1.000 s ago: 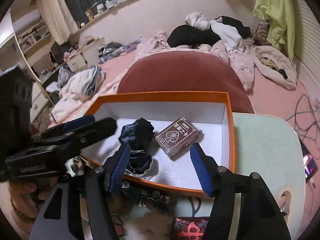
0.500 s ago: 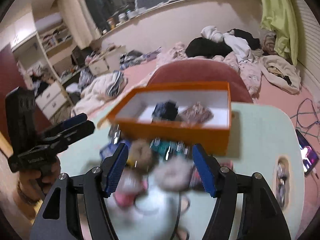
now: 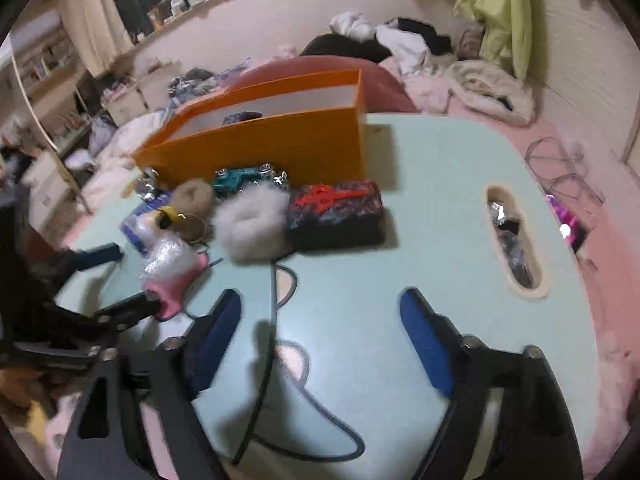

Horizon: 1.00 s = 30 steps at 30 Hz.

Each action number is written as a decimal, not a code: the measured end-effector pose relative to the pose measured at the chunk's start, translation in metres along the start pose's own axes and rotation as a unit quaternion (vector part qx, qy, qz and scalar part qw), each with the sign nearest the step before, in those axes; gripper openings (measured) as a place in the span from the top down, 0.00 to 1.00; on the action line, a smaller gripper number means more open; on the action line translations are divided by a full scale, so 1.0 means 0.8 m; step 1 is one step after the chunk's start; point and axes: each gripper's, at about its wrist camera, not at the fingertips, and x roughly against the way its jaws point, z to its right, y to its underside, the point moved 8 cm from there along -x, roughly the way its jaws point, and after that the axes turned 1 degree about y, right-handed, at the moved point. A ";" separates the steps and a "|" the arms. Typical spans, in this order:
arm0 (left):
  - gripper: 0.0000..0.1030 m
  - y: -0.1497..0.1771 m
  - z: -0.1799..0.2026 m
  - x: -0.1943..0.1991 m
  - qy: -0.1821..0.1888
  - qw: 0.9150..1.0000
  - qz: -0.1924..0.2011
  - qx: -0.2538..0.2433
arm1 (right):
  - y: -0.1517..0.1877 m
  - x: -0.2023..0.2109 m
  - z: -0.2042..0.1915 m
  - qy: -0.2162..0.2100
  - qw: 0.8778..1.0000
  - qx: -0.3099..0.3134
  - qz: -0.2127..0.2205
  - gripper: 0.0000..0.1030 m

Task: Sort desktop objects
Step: 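Grasp the blue durex tin with the left gripper while the right grasps the red-patterned case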

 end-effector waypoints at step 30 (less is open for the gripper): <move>0.23 -0.062 -0.064 -0.005 0.040 0.994 0.038 0.099 | -0.072 -0.022 0.042 -0.011 0.995 -0.096 0.023 0.27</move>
